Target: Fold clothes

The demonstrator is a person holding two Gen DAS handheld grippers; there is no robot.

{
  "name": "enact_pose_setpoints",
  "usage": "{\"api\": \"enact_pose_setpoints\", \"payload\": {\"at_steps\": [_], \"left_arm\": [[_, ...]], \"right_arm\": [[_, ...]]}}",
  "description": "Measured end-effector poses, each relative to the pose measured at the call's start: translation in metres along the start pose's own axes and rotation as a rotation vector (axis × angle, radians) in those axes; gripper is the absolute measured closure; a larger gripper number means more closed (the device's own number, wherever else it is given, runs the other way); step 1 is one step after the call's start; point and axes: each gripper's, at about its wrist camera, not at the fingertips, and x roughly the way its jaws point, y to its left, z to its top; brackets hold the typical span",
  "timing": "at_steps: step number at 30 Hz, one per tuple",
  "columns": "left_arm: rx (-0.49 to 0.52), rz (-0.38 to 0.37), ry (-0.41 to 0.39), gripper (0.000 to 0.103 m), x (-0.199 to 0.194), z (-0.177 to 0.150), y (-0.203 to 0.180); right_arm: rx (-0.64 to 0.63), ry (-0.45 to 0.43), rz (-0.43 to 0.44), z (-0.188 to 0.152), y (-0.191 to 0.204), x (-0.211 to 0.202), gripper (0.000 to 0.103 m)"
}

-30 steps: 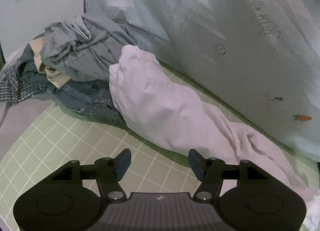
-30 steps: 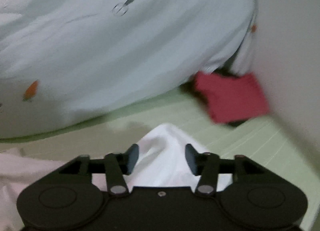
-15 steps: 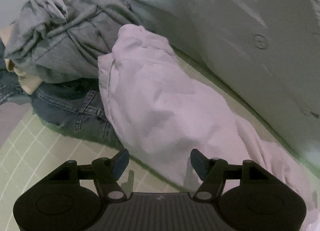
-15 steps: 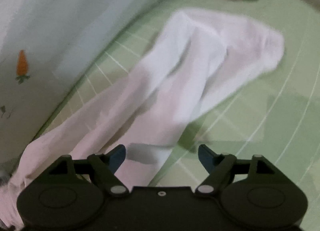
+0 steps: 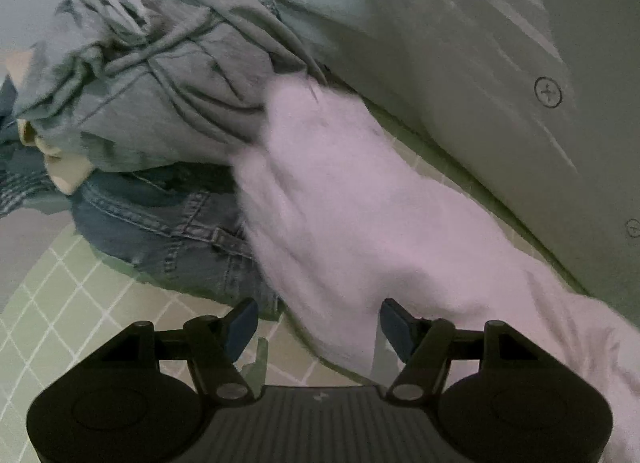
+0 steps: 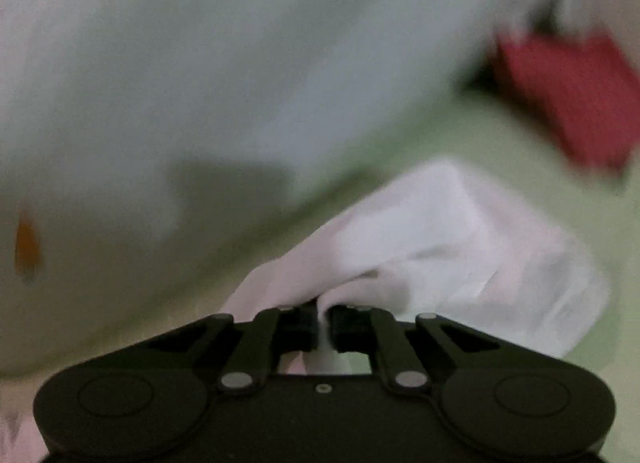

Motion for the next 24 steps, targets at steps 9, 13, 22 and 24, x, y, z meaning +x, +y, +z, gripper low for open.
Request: {"api": "enact_pose_setpoints", "payload": {"at_steps": [9, 13, 22, 24], "left_arm": [[-0.019, -0.055, 0.013, 0.035, 0.001, -0.009, -0.004], [0.002, -0.109, 0.016, 0.035, 0.013, -0.005, -0.017], [0.008, -0.134, 0.039, 0.043, 0.027, 0.008, -0.036], [-0.024, -0.137, 0.045, 0.047, 0.028, 0.008, -0.032]], "right_arm": [[-0.086, -0.111, -0.096, 0.023, 0.039, -0.017, 0.025], [-0.051, 0.005, -0.037, -0.04, 0.035, -0.042, 0.025], [-0.043, 0.083, 0.085, -0.101, 0.036, -0.078, 0.024], [-0.004, 0.082, 0.102, -0.098, 0.029, -0.082, 0.024]]}}
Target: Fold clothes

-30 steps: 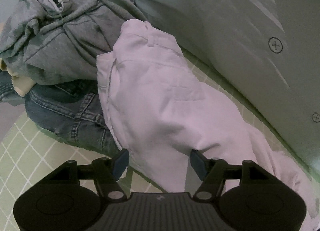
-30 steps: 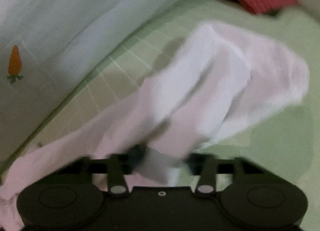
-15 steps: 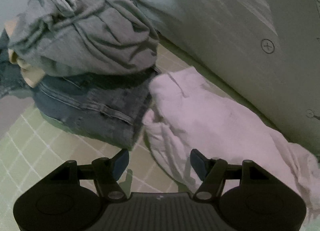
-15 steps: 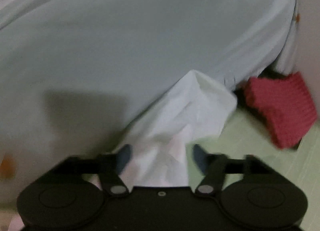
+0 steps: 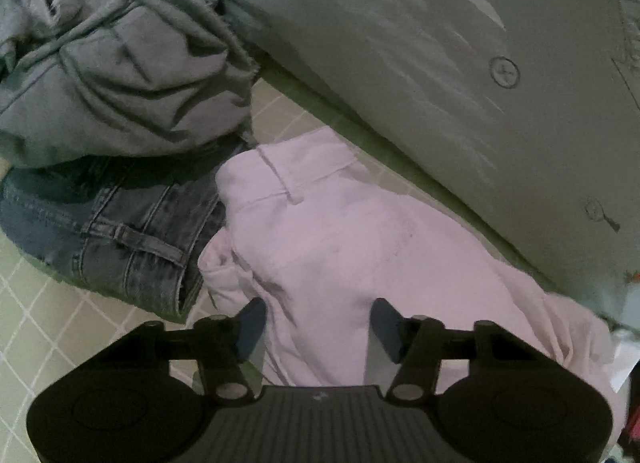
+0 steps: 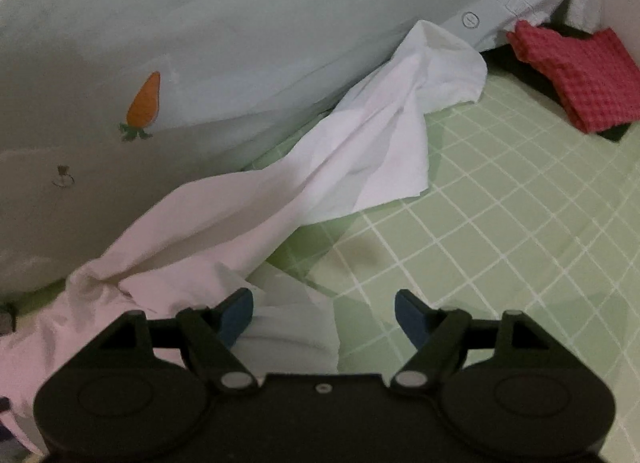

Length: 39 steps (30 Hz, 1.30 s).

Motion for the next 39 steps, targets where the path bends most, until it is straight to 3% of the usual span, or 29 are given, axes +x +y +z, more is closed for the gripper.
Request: {"api": "enact_pose_setpoints", "payload": {"at_steps": [6, 10, 17, 18, 19, 21, 23, 26, 28, 31, 35, 39], "left_arm": [[-0.019, -0.002, 0.004, 0.051, -0.003, -0.005, 0.003], [-0.023, 0.005, 0.003, 0.054, -0.001, -0.006, 0.001], [-0.031, 0.012, 0.008, 0.073, -0.001, -0.002, 0.005], [-0.034, 0.01, 0.007, 0.075, -0.002, -0.003, 0.007], [-0.037, 0.008, 0.006, 0.079, -0.004, -0.003, 0.008], [-0.041, -0.001, 0.002, 0.084, -0.008, -0.004, 0.012], [-0.047, -0.01, -0.005, 0.086, -0.012, -0.006, 0.014], [-0.045, -0.013, -0.014, 0.089, -0.02, -0.009, 0.015], [-0.043, -0.015, -0.023, 0.101, -0.029, -0.01, 0.015], [-0.02, -0.014, -0.053, 0.101, -0.046, -0.014, 0.015], [-0.02, -0.014, -0.054, 0.101, -0.055, -0.02, 0.021], [-0.055, -0.042, -0.005, 0.096, -0.047, -0.033, 0.023]], "right_arm": [[0.005, 0.007, 0.021, -0.017, 0.003, -0.021, 0.019], [0.02, 0.089, 0.083, -0.035, 0.013, -0.016, 0.018], [-0.029, 0.247, 0.165, -0.058, 0.046, 0.015, 0.019], [-0.052, 0.26, 0.161, -0.06, 0.049, 0.018, 0.026], [-0.07, 0.275, 0.157, -0.062, 0.05, 0.02, 0.05], [-0.101, 0.307, 0.158, -0.064, 0.047, 0.021, 0.088], [-0.128, 0.265, 0.159, -0.06, 0.038, 0.008, 0.099], [-0.133, 0.119, 0.118, -0.038, 0.016, -0.03, 0.1], [-0.095, 0.02, 0.092, -0.015, -0.002, -0.058, 0.1], [-0.036, -0.132, 0.074, 0.023, -0.023, -0.101, 0.1], [-0.174, -0.334, -0.058, 0.05, -0.023, -0.138, 0.1], [-0.273, -0.299, -0.266, 0.047, -0.029, -0.105, 0.098]]}}
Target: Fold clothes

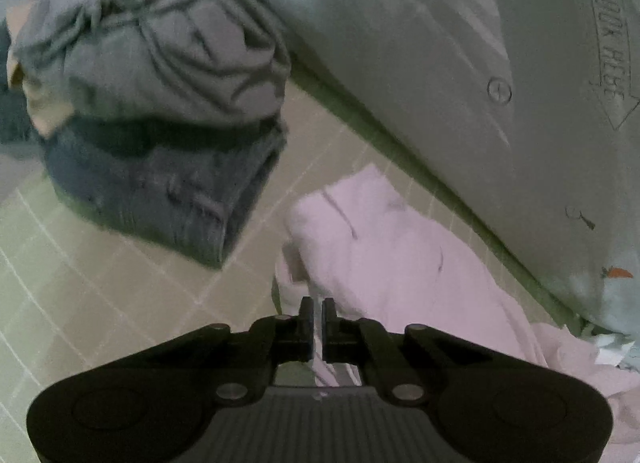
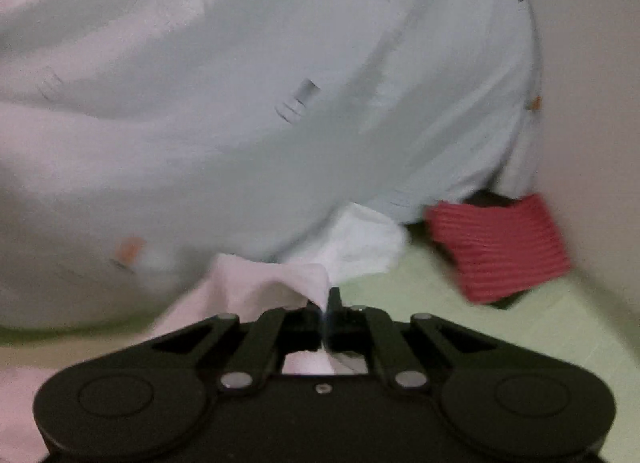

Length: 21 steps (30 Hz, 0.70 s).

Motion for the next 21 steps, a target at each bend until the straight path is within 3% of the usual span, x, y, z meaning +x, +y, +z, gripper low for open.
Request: {"api": "enact_pose_setpoints", "payload": {"at_steps": [2, 4, 7, 10, 13, 18, 21], "left_arm": [[0.006, -0.019, 0.007, 0.077, 0.002, -0.005, -0.001], [0.007, -0.03, 0.003, 0.069, 0.003, -0.008, -0.003], [0.007, -0.039, 0.005, 0.057, 0.011, -0.005, -0.005], [-0.002, -0.043, -0.012, 0.048, 0.016, 0.002, -0.007], [0.002, -0.038, -0.013, 0.048, 0.024, 0.011, -0.011], [0.042, 0.002, -0.001, 0.048, 0.038, 0.02, -0.019], [0.061, 0.006, 0.006, 0.055, 0.045, 0.024, -0.021]], "right_arm": [[-0.049, 0.054, -0.08, -0.013, 0.005, 0.013, 0.086], [0.013, 0.086, -0.067, -0.026, -0.001, 0.015, 0.046], [0.168, 0.138, 0.004, -0.041, -0.019, 0.014, 0.03], [0.298, 0.191, 0.018, -0.055, -0.023, 0.016, 0.023], [0.361, 0.245, 0.041, -0.07, -0.019, 0.018, 0.021], [0.298, 0.275, -0.019, -0.086, 0.0, 0.021, 0.014], [0.21, 0.304, -0.071, -0.085, 0.005, 0.034, 0.015]]}}
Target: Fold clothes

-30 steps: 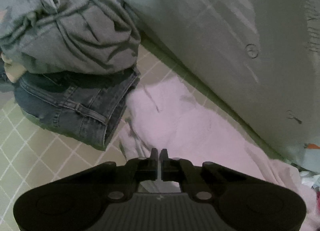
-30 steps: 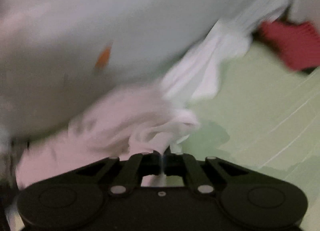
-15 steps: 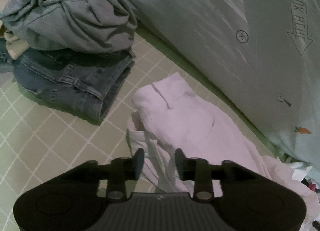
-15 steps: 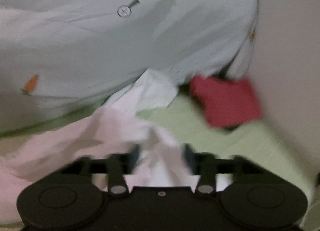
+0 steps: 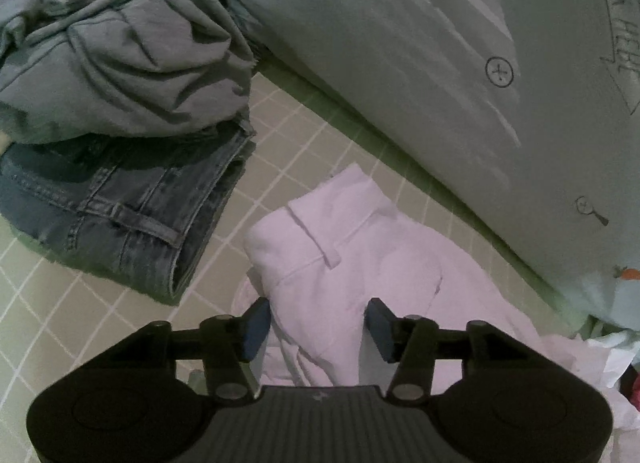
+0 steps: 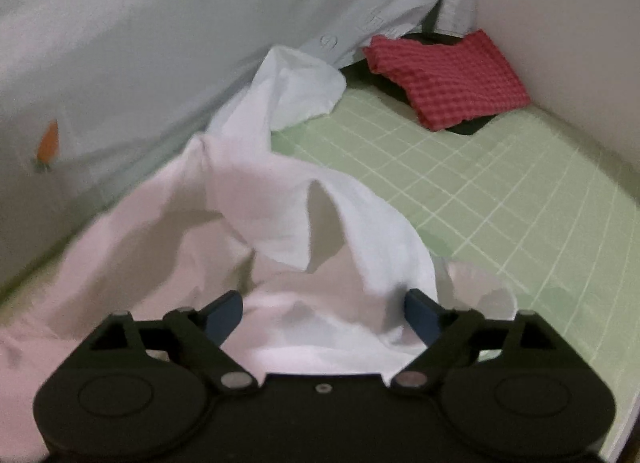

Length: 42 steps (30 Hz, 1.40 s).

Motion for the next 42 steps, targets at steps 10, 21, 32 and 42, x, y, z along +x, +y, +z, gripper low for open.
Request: {"api": "enact_pose_setpoints", "payload": {"at_steps": [10, 21, 32, 42], "left_arm": [[0.039, 0.006, -0.068, 0.089, -0.022, 0.003, -0.011], [0.015, -0.017, -0.315, 0.096, -0.142, 0.022, 0.01], [-0.057, 0.087, -0.177, 0.101, -0.109, -0.016, 0.049], [-0.007, 0.155, 0.008, 0.044, -0.048, -0.037, 0.042]], "right_arm": [[0.004, -0.166, -0.095, 0.048, -0.054, -0.008, 0.098], [-0.11, -0.534, -0.084, 0.114, -0.051, -0.096, 0.099], [-0.071, -0.117, 0.049, 0.082, -0.025, -0.005, 0.025], [0.116, 0.077, -0.021, 0.003, -0.066, 0.023, 0.017]]}}
